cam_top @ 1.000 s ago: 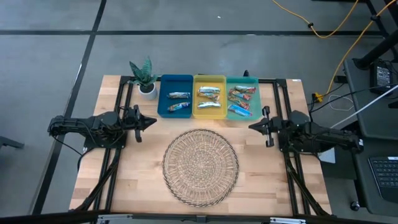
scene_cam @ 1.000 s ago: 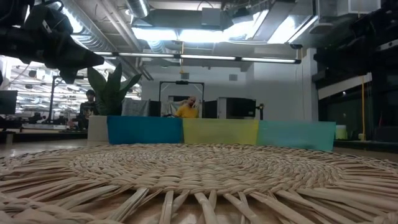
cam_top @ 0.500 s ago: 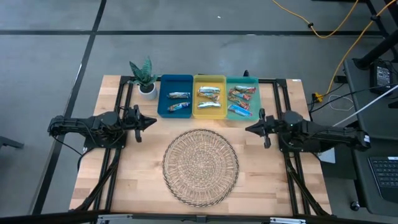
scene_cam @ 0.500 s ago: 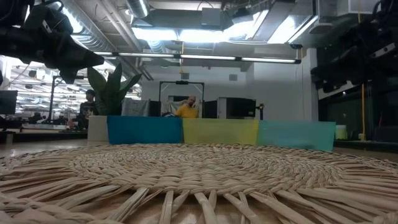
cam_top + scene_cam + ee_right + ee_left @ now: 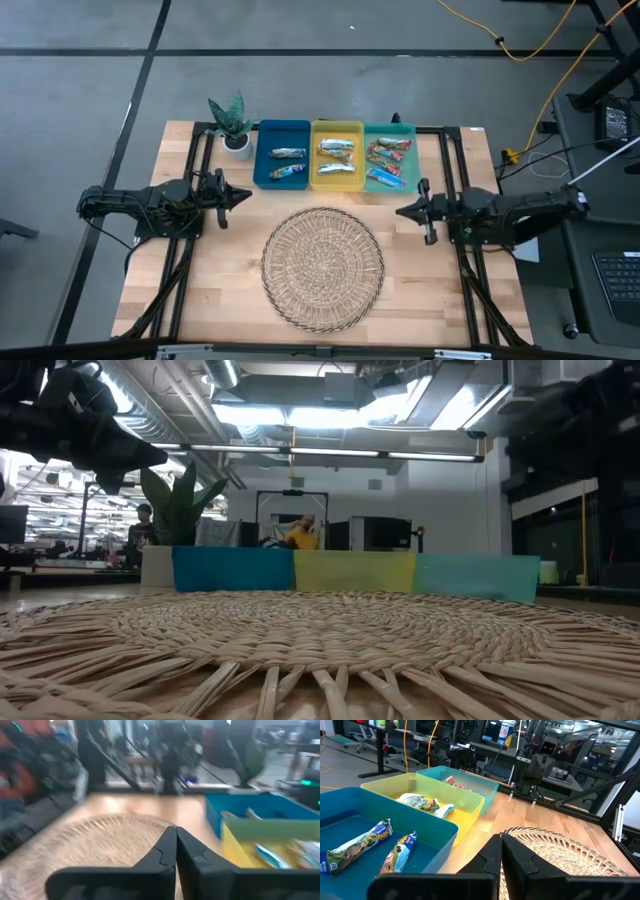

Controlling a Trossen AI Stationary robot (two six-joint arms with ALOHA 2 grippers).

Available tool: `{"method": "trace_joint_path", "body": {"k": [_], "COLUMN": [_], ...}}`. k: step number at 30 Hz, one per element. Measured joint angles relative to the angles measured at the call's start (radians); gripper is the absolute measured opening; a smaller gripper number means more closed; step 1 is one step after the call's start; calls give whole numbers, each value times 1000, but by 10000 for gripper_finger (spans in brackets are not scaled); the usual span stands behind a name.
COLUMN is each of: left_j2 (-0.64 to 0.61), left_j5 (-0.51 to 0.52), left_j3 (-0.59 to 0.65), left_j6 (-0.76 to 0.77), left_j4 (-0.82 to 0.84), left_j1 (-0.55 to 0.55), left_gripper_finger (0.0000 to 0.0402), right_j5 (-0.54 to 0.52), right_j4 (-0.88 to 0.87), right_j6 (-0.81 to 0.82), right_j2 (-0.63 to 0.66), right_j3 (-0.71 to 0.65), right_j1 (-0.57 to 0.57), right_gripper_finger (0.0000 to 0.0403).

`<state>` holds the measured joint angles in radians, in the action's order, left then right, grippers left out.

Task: Pick and place Granola Bars by type
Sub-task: Return to Home Position

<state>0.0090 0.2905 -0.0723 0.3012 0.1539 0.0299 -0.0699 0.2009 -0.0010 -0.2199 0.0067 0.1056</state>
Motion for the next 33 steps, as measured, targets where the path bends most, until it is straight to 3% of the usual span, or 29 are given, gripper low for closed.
{"method": "trace_joint_path", "body": {"k": [4, 8, 11, 17, 24, 33], "left_j2": [0, 1, 0, 0, 0, 0], "left_j5": [0, 0, 0, 0, 0, 0], "left_j3": [0, 0, 0, 0, 0, 0], "left_j6": [0, 0, 0, 0, 0, 0], "left_j4": [0, 0, 0, 0, 0, 0], "left_j1": [0, 0, 0, 0, 0, 0], "left_gripper_finger": [4, 8, 8, 4, 7, 4], "right_j5": [-134, -146, -108, 112, 79, 80], "right_j4": [-146, -183, -195, -218, -219, -220], "right_j6": [-23, -36, -12, 41, -88, -82], "right_j2": [4, 8, 11, 10, 11, 11], "right_j3": [0, 14, 17, 17, 17, 17], "right_j1": [61, 75, 75, 75, 75, 75], "right_gripper_finger": [6, 6, 6, 6, 15, 25]}}
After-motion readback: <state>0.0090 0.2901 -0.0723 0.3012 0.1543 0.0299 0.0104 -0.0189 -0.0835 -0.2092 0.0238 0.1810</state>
